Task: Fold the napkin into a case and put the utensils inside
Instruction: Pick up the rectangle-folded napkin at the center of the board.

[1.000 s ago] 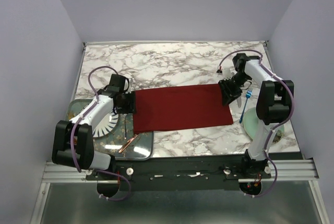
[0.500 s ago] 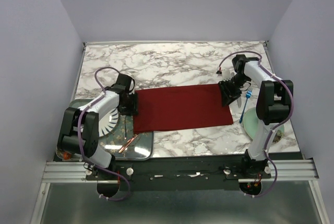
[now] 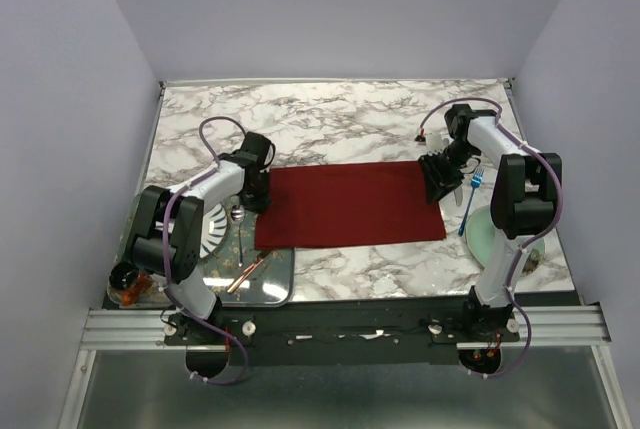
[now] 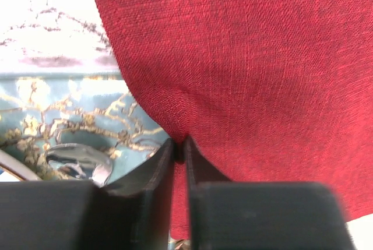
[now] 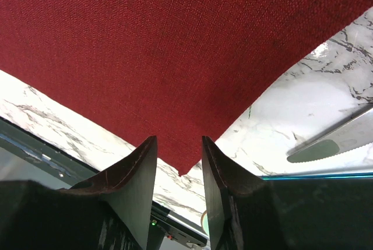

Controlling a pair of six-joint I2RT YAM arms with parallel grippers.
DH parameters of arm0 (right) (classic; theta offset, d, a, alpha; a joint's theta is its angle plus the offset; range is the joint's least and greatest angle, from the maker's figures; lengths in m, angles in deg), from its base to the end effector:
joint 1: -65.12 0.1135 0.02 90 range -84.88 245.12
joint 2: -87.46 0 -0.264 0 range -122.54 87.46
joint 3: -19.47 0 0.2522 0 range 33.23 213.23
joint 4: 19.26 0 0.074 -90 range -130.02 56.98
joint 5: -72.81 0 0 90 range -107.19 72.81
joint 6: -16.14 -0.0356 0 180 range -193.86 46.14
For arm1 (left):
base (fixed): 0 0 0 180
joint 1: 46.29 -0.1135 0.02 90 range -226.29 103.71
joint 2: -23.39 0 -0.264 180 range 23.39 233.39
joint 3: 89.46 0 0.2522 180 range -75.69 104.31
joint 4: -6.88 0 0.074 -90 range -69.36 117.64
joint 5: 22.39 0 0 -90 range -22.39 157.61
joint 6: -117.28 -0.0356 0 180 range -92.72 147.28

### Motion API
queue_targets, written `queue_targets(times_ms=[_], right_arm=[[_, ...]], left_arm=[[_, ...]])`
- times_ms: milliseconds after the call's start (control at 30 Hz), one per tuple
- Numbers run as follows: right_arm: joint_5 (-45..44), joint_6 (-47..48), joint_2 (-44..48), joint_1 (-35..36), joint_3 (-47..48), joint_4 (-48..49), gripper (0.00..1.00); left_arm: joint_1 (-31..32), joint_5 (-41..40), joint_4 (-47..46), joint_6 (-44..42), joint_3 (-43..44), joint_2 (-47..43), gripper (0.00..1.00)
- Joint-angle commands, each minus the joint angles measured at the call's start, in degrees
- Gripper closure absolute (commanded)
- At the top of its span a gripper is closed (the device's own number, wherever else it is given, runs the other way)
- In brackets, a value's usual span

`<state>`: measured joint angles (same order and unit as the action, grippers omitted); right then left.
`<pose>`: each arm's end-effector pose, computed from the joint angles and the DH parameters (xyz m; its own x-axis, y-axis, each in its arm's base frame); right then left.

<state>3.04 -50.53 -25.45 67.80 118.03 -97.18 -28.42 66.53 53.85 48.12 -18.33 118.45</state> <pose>0.3619 0.0293 0.1868 -0.9046 -0.4143 -0.1005 -0.4230 0.8427 0.3330 0.2949 -0.0944 0.1706 -0.9476 -0.0682 -0.3121 -0.0387 0.9943 -0.0998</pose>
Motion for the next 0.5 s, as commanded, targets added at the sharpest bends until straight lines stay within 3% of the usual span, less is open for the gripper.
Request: queue_targets(times_ms=[0, 33, 67, 233, 467], right_arm=[[-0.8, -1.0, -1.0, 0.3, 1.1, 0.6, 0.56], [-0.5, -1.1, -1.1, 0.2, 1.1, 0.6, 0.56], [-0.4, -1.2, -1.0, 0.3, 1.0, 0.6, 0.56], [2.0, -1.4, -0.7, 0.3, 0.5, 0.3, 0.57], [2.6, -1.4, -0.3, 0.2, -0.7, 0.7, 0.59]], left_arm=[[0.4, -2.1, 1.9, -0.2, 0.3, 6.8, 0.87], [0.4, -1.8, 2.3, -0.4, 0.6, 7.1, 0.98], [0.3, -1.5, 2.6, -1.2, 1.1, 7.3, 1.0], [-1.1, 1.0, 3.9, -2.6, 3.4, 3.5, 1.0], [-1.1, 7.0, 2.9, -4.7, 4.0, -9.4, 1.0]])
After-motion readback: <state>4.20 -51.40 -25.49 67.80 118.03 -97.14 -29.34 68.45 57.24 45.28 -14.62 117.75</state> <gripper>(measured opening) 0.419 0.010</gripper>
